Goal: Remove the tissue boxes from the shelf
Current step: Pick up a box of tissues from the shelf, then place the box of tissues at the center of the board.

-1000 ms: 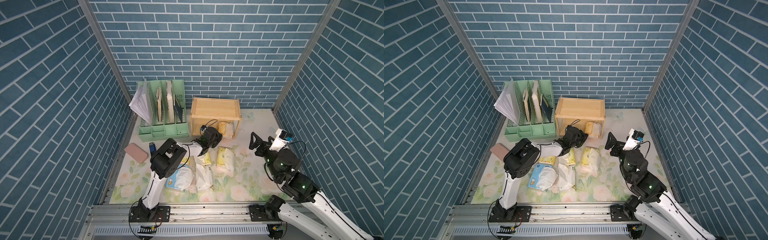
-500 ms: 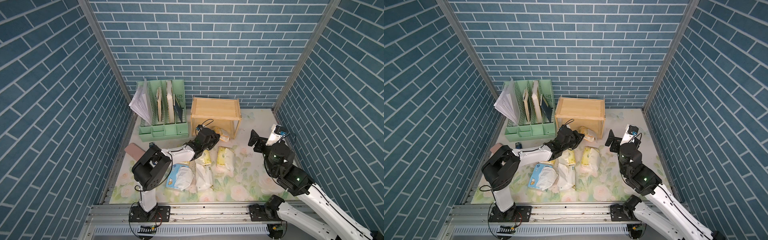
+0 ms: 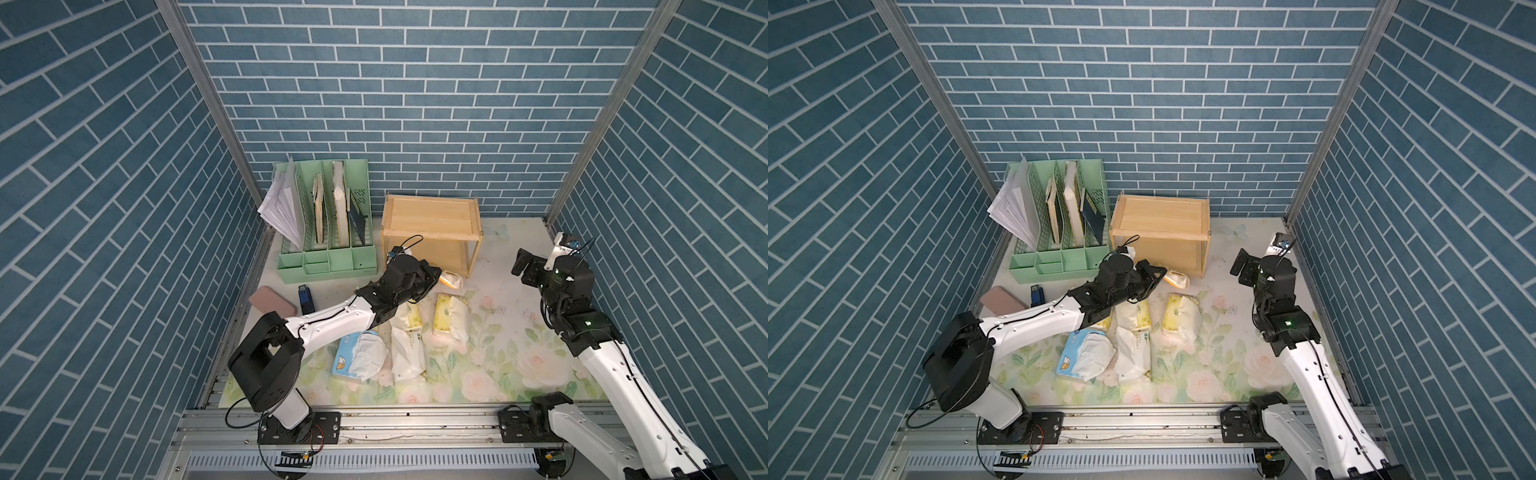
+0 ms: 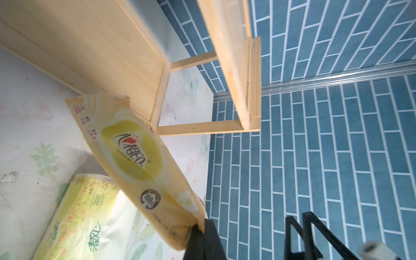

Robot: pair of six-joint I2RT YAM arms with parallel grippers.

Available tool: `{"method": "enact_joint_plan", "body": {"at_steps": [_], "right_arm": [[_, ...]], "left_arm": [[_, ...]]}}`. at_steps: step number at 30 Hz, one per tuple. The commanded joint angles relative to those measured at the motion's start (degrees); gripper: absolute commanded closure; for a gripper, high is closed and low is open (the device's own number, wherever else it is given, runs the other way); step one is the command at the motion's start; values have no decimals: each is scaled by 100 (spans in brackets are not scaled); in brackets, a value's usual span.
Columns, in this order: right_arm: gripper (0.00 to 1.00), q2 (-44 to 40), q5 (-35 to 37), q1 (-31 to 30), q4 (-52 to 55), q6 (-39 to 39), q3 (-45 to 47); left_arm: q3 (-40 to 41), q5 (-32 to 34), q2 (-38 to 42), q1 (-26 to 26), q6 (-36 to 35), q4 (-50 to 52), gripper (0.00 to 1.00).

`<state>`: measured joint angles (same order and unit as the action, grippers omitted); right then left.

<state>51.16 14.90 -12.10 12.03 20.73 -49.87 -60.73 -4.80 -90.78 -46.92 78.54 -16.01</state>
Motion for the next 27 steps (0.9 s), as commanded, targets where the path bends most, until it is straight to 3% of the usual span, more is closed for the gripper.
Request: {"method": "enact_joint_plan", "body": {"at_steps": [1, 13, 27], "right_arm": [[0, 109, -890, 367, -109, 12, -17], [0, 56, -996, 728, 9, -167, 196], [1, -78, -1303, 723, -210, 69, 574]], "left_arm": [[-192, -243, 123, -74, -130, 301, 100], [62, -157, 1420, -206, 153, 1401, 100], [582, -36, 1997, -1108, 1111, 1639, 100]]}}
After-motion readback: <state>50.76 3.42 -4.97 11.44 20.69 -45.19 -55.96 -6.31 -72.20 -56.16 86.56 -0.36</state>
